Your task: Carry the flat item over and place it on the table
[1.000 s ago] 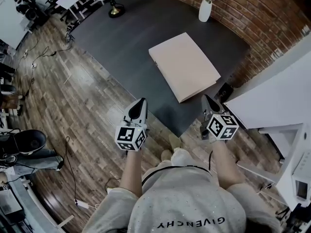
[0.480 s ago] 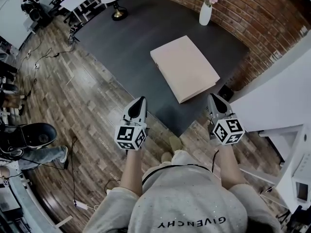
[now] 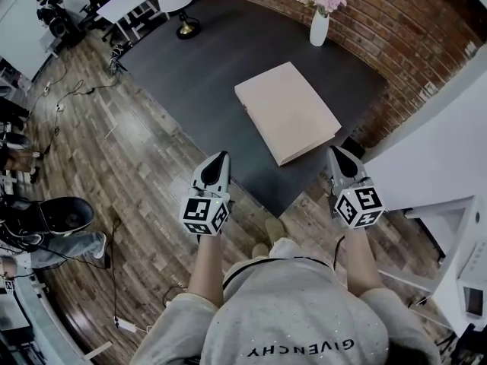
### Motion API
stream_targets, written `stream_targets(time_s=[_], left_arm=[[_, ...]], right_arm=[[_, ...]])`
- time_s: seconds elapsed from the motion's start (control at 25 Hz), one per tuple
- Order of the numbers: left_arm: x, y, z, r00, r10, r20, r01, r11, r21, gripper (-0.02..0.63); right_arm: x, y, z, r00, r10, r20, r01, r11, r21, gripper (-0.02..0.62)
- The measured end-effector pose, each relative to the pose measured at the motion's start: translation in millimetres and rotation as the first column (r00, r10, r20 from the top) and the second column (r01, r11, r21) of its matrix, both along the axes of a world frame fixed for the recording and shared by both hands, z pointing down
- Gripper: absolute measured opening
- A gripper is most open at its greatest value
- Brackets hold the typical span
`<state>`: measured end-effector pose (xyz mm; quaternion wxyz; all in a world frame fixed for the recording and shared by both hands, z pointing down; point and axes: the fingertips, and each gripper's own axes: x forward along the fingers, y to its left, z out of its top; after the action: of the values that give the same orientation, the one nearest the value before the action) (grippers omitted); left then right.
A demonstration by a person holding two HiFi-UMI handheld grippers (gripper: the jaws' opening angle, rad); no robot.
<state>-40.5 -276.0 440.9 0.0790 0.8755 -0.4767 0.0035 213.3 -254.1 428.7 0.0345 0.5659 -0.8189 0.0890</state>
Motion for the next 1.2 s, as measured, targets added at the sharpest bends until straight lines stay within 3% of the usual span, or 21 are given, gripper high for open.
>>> stream_targets(time_s=[1.2], left_arm=[[-2.7,-24.0,-3.0,1.000,-0.001,-0.005,0.001,1.000,0.003,-0.002]], right_arm=[[-1.5,-19.5,-10.1,1.000,-0.012,-0.005,0.012,1.000,0.021,-0.005]])
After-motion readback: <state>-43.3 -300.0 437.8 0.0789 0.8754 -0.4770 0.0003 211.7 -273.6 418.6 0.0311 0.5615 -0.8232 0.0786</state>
